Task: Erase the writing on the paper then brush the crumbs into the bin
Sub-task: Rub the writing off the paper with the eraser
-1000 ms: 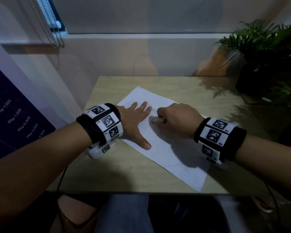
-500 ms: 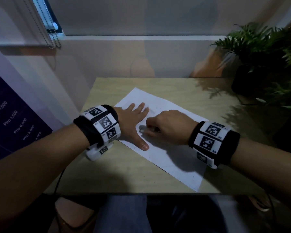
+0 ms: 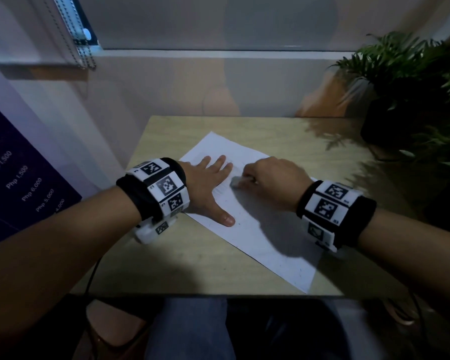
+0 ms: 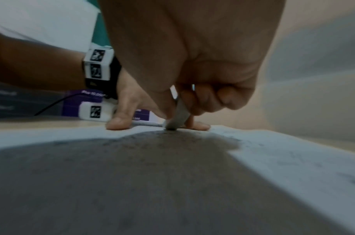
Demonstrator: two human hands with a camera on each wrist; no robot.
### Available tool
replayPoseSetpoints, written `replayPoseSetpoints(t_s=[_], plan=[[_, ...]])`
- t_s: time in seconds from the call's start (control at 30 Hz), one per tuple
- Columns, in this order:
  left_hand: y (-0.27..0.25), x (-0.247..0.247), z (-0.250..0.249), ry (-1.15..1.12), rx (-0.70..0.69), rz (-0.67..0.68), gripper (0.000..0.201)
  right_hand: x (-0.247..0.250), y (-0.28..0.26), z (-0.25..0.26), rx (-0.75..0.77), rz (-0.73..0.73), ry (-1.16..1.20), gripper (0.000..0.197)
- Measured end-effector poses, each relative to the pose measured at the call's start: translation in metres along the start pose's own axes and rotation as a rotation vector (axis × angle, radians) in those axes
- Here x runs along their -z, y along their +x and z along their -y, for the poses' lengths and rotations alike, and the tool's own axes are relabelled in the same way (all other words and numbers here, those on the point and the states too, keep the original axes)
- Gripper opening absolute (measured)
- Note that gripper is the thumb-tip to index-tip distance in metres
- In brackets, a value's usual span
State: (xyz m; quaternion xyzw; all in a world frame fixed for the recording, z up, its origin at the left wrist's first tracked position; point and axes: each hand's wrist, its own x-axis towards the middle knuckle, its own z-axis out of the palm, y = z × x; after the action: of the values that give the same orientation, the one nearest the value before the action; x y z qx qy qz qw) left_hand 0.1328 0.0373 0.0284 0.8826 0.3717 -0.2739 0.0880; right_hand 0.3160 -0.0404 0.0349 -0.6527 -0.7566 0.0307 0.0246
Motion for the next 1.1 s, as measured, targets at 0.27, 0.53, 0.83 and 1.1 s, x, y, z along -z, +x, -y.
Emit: replayPoseSetpoints(t_s=[0.27, 0.53, 0.83, 1.1], plan=[[0.001, 0.002, 0.000, -0.013, -0.008, 0.025, 0.146, -0.005, -0.005, 0.007, 0.164, 0.056, 0.122, 0.052], [0.003, 0.000, 0.002, 0.003, -0.008, 0.011, 0.146, -0.009, 0.002, -0.003, 0.087, 0.000, -0.035, 0.049], [0.002, 0.001, 0.001, -0.025, -0.011, 0.015, 0.147, 0.000, 0.005, -0.013, -0.031, 0.007, 0.119, 0.037], [-0.001, 0.000, -0.002, -0.021, 0.011, -0.012, 0.141, 0.015, 0.011, -0.028, -0.006, 0.051, 0.364, 0.014]])
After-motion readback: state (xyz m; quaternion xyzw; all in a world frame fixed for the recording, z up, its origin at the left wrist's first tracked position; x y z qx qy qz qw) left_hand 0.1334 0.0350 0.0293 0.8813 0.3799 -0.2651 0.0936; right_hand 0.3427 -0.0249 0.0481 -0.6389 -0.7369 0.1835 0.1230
